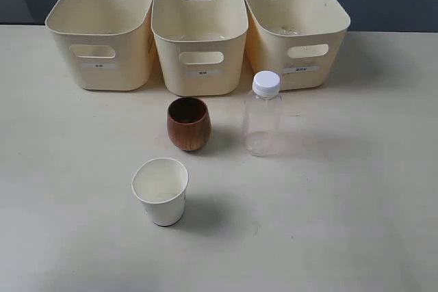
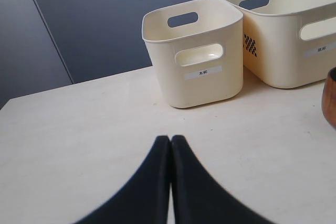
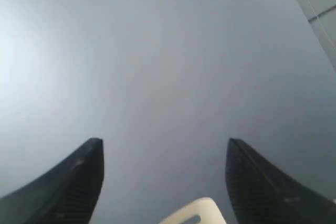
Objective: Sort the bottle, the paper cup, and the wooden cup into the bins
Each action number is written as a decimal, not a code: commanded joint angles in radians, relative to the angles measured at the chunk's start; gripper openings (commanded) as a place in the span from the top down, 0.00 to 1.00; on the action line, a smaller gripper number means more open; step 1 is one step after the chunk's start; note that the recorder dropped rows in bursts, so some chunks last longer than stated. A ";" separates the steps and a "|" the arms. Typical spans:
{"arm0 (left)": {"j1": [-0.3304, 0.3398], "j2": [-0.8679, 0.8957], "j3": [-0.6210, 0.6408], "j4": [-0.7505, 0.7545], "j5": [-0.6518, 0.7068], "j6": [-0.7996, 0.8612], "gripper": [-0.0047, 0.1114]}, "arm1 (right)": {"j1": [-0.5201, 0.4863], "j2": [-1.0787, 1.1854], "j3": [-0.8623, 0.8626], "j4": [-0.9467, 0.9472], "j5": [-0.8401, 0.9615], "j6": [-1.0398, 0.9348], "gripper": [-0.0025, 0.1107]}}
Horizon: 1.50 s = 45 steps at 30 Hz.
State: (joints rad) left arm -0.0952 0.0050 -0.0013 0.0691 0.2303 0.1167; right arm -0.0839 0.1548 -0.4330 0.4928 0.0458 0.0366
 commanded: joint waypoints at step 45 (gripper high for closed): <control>-0.007 -0.005 0.001 0.000 -0.006 -0.002 0.96 | 0.436 1.515 -0.846 0.000 0.551 -0.803 0.42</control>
State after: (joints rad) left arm -0.0952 0.0050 -0.0013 0.0691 0.2303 0.1167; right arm 0.3509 1.6478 -1.2725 0.5034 0.5867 -0.7680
